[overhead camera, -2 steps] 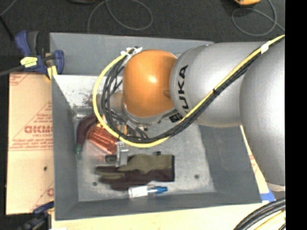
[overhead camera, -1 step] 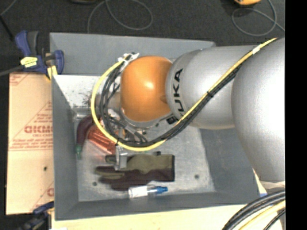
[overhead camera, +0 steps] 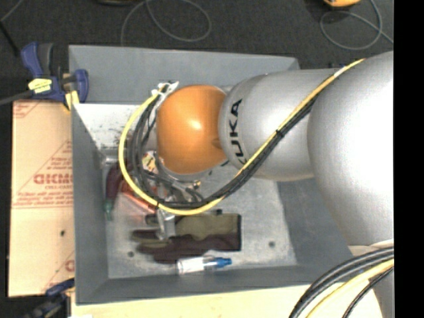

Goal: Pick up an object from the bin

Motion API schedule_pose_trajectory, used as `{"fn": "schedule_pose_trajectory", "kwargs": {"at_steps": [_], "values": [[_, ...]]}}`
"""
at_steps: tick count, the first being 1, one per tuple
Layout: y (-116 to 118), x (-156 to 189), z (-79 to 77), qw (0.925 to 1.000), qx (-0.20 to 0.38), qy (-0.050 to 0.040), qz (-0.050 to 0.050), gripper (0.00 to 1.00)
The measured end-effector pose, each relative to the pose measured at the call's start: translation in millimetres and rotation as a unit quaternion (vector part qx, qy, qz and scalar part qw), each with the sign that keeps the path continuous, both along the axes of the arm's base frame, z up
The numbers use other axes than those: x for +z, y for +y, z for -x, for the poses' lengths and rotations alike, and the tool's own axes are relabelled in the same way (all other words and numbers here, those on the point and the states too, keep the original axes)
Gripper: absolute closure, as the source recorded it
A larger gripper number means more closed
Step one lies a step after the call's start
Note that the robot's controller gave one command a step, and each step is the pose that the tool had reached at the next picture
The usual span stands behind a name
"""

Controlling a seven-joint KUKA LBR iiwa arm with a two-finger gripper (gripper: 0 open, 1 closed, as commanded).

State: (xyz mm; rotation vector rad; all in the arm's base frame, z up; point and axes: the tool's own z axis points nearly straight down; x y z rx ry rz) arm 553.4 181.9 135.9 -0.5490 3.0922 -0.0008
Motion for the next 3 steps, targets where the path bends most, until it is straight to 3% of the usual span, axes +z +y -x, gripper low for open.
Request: {"fn": "schedule_pose_trajectory", "kwargs": {"at_steps": [1, 2, 3], "values": [[0, -25, 5.8, 0.9986, 0.052, -0.0067, -0.002, 0.00], [-17, -65, -1.1, 0.9834, 0.182, -0.0009, 0.000, 1.00], [-17, -65, -1.2, 0.9836, 0.180, -0.0004, 0.000, 1.00]]}}
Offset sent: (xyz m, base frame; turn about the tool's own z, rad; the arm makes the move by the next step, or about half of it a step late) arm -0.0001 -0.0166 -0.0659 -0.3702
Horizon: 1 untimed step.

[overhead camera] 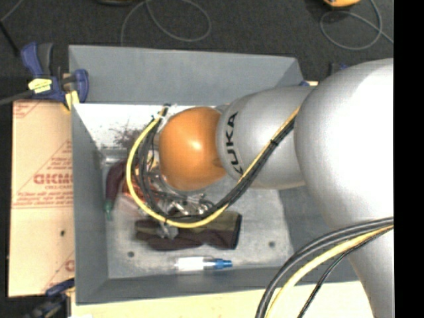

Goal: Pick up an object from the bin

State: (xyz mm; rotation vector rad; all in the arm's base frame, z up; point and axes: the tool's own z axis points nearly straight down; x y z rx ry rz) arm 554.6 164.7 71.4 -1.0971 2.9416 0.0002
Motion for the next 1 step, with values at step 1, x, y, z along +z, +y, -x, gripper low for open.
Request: {"fn": "schedule_pose_trajectory", "kwargs": {"at_steps": [1], "values": [[0.1, 0.0, 0.0, 1.0000, -0.001, 0.0005, 0.000, 1.00]]}}
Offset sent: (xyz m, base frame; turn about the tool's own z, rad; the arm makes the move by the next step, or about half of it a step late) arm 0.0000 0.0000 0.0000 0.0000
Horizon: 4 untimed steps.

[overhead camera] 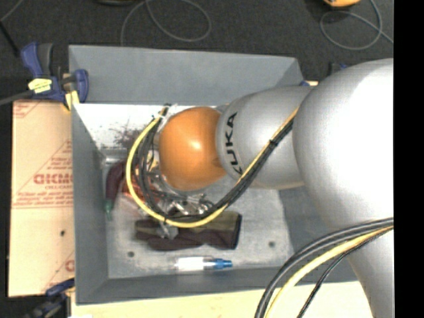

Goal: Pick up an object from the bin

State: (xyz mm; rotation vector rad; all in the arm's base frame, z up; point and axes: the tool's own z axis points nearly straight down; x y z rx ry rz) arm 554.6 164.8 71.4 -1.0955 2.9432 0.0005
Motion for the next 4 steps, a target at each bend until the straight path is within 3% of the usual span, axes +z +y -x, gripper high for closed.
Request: {"fn": "schedule_pose_trajectory", "kwargs": {"at_steps": [4], "values": [[0.1, 0.0, 0.1, 1.0000, -0.002, 0.0010, 0.000, 1.00]]}}
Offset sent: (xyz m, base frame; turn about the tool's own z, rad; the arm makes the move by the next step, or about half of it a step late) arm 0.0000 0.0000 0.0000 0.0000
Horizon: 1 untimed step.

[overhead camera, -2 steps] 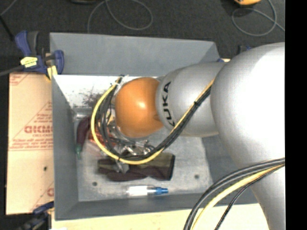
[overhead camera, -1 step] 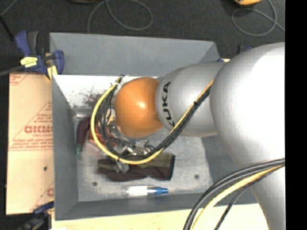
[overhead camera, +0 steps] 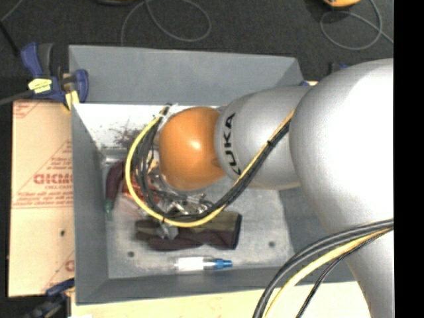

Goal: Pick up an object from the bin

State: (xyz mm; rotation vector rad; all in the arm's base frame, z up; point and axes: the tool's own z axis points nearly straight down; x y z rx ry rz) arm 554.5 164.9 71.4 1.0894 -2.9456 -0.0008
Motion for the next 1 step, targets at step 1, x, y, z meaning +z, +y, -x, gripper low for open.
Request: {"fn": "schedule_pose_trajectory", "kwargs": {"at_steps": [1], "values": [[0.0, 0.0, 0.0, 1.0000, 0.000, 0.0001, 0.000, 1.00]]}}
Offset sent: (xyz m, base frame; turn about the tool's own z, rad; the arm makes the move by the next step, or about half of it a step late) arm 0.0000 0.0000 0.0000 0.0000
